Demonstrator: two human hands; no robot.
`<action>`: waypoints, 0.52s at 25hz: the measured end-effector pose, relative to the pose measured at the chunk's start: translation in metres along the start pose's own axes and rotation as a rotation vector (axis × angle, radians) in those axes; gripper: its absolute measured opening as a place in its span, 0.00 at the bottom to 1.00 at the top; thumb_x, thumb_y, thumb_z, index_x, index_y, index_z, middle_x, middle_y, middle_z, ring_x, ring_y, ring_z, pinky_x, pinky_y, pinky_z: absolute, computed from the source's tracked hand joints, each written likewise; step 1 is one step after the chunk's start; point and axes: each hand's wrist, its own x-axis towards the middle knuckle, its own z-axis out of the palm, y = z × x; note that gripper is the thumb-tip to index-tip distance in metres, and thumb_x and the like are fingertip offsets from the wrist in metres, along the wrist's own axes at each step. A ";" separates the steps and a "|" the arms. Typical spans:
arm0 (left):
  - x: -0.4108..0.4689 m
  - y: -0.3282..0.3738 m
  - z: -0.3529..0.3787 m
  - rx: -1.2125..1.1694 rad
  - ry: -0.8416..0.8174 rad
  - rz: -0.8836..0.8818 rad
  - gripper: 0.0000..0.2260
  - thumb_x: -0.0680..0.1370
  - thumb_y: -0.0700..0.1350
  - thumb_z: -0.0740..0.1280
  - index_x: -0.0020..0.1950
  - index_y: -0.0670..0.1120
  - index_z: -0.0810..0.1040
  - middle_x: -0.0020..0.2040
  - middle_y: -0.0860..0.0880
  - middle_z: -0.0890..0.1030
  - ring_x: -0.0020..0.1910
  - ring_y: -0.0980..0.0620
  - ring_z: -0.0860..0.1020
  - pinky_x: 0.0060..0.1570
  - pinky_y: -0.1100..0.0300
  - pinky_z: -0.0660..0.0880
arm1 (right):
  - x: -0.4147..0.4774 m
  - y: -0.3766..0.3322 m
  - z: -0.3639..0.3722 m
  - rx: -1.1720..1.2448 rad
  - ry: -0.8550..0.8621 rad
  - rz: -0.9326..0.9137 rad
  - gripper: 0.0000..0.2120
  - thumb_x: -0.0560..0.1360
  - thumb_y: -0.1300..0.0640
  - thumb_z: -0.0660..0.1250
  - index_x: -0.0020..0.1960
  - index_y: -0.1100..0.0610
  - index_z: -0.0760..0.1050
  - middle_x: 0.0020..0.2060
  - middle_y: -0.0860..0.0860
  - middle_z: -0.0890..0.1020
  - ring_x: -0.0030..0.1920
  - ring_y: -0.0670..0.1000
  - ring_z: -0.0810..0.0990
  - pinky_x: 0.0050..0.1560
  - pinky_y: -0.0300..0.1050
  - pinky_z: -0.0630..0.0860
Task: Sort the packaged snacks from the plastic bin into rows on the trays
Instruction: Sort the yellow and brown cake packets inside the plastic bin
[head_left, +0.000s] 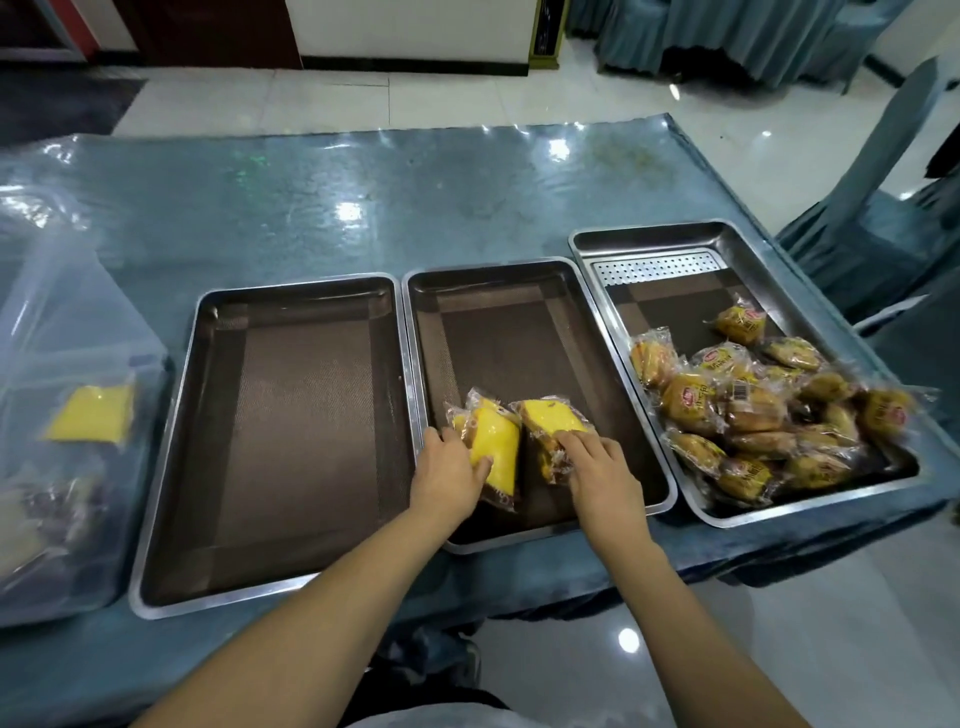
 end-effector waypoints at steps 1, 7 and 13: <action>0.000 0.002 0.000 -0.037 0.012 0.008 0.32 0.80 0.55 0.67 0.77 0.40 0.59 0.65 0.41 0.69 0.61 0.40 0.74 0.57 0.49 0.73 | 0.002 0.001 0.001 0.005 0.029 -0.015 0.24 0.77 0.66 0.65 0.69 0.49 0.72 0.65 0.46 0.76 0.64 0.55 0.71 0.35 0.46 0.71; -0.004 0.004 0.002 0.314 0.095 0.064 0.33 0.80 0.60 0.62 0.78 0.42 0.58 0.71 0.41 0.69 0.66 0.41 0.70 0.62 0.48 0.70 | -0.004 0.000 0.008 0.008 -0.116 0.025 0.26 0.76 0.58 0.69 0.72 0.48 0.68 0.71 0.47 0.70 0.72 0.58 0.65 0.63 0.65 0.72; -0.005 -0.010 -0.003 0.432 0.232 0.330 0.26 0.80 0.57 0.62 0.74 0.49 0.66 0.70 0.46 0.69 0.66 0.43 0.69 0.63 0.49 0.66 | -0.011 -0.013 0.011 -0.110 -0.006 0.047 0.31 0.75 0.30 0.56 0.70 0.48 0.71 0.70 0.48 0.74 0.72 0.56 0.69 0.73 0.67 0.55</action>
